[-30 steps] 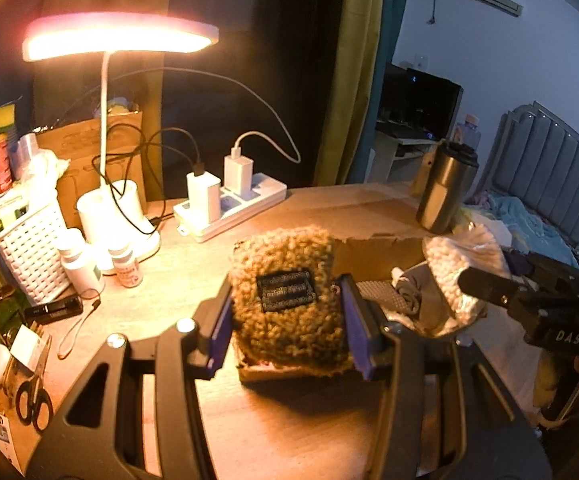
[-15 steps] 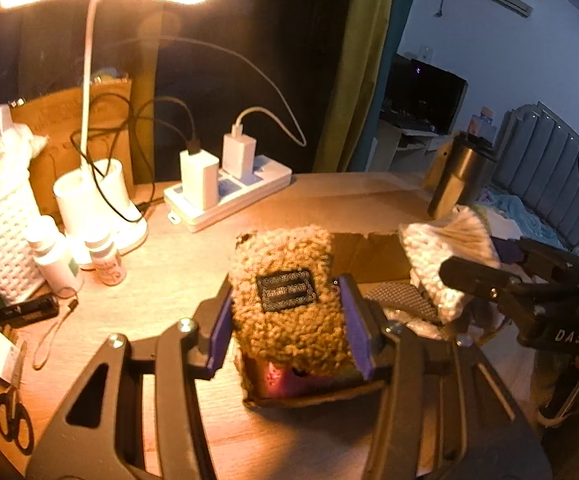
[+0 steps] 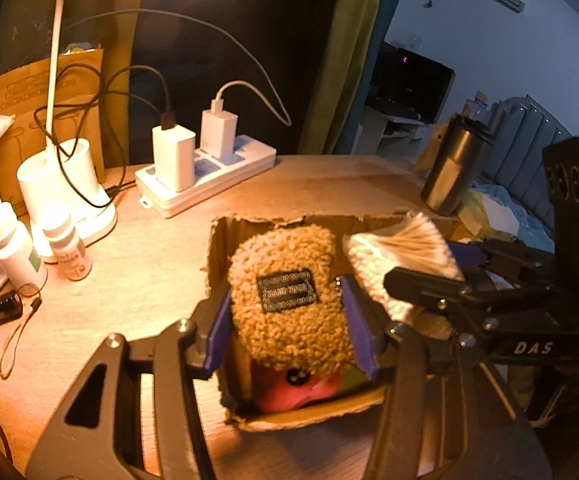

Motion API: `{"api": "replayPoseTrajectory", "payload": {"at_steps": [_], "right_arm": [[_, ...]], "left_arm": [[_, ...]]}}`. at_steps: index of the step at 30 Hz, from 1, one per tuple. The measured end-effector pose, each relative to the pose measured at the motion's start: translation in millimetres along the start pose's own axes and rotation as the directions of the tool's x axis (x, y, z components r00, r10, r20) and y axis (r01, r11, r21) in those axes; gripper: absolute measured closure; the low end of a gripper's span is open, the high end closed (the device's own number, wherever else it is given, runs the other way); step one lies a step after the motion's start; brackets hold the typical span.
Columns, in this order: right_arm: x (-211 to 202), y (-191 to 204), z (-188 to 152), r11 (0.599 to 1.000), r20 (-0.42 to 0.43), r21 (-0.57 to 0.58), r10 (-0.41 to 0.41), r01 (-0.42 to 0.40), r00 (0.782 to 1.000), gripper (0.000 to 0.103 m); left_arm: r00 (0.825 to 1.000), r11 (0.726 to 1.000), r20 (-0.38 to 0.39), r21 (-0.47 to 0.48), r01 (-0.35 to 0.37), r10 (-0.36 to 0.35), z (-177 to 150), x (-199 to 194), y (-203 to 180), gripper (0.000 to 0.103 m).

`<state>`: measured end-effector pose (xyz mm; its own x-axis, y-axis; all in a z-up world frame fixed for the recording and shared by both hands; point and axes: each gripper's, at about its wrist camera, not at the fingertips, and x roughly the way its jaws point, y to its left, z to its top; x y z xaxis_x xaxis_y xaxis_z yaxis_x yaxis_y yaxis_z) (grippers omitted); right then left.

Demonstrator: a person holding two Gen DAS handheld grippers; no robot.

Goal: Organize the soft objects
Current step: 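Open both tools to release the brown plush and swab bag in the box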

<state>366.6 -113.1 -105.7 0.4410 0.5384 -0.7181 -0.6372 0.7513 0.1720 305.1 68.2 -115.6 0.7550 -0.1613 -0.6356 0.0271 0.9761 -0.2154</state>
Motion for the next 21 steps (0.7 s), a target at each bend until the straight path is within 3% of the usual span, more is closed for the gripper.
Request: {"api": "replayPoseTrajectory", "payload": {"at_steps": [4,8,21], "right_arm": [[3,-2,0,1.000,-0.003,0.016,-0.005,0.005,1.000,0.033],[2,-1,0,1.000,-0.003,0.016,-0.012,0.012,1.000,0.031],[-19,-5,-4,0.999,0.026,0.037,-0.037,0.036,0.999,0.028]], "left_arm": [[1.000,1.000,0.000,0.003,-0.004,0.004,0,0,-1,0.046],[1.000,1.000,0.000,0.003,0.009,-0.009,0,-1,-2,0.033],[0.999,0.999,0.022,0.035,-0.039,0.039,0,-16,-12,0.033]]}}
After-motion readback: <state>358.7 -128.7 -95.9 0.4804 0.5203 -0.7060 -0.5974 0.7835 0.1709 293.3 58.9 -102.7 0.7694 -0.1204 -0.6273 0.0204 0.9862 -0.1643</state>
